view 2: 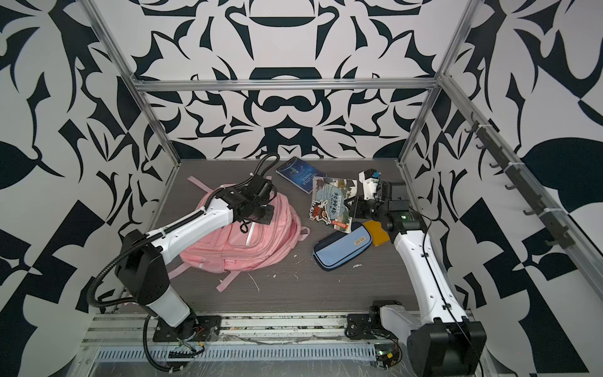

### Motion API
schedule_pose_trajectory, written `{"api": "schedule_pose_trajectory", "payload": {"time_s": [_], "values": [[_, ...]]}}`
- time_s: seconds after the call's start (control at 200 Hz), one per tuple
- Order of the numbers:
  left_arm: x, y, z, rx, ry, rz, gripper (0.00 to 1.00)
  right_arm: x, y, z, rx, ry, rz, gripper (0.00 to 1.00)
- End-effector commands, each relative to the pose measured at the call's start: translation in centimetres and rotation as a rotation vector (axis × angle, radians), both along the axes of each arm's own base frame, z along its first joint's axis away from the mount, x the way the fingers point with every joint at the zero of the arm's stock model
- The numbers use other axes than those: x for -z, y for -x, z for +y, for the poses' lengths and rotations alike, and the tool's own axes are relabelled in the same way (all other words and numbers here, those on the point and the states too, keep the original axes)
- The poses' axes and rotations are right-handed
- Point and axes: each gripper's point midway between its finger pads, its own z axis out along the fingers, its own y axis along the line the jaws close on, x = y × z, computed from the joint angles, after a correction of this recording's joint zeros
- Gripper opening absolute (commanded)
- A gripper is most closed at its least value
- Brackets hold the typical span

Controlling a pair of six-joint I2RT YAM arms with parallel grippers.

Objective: Pack the student bag
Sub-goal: 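Carry the picture book away with the right gripper while the left returns to the backpack, then move the picture book over the backpack opening with the right gripper while the left holds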

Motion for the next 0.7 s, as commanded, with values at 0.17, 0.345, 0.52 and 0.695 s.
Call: {"api": "schedule_pose_trajectory", "payload": {"time_s": [0.17,0.345,0.52,0.695], "values": [[-5.3,0.5,-1.5,0.16,0.222,-0.081,0.0,-2.4,0.4,0.5,-0.026,-0.025,-0.046,0.0],[-7.0,0.7,-0.3,0.154,0.296,-0.088,0.0,-2.4,0.6,0.8,-0.026,-0.065,-0.029,0.0],[-8.2,0.9,0.8,0.141,0.419,-0.071,0.0,-2.5,1.2,0.9,-0.037,-0.066,-0.037,0.0],[-8.7,0.6,2.7,0.092,0.511,-0.059,0.0,-2.9,1.7,1.1,-0.05,-0.077,-0.046,0.0]]}}
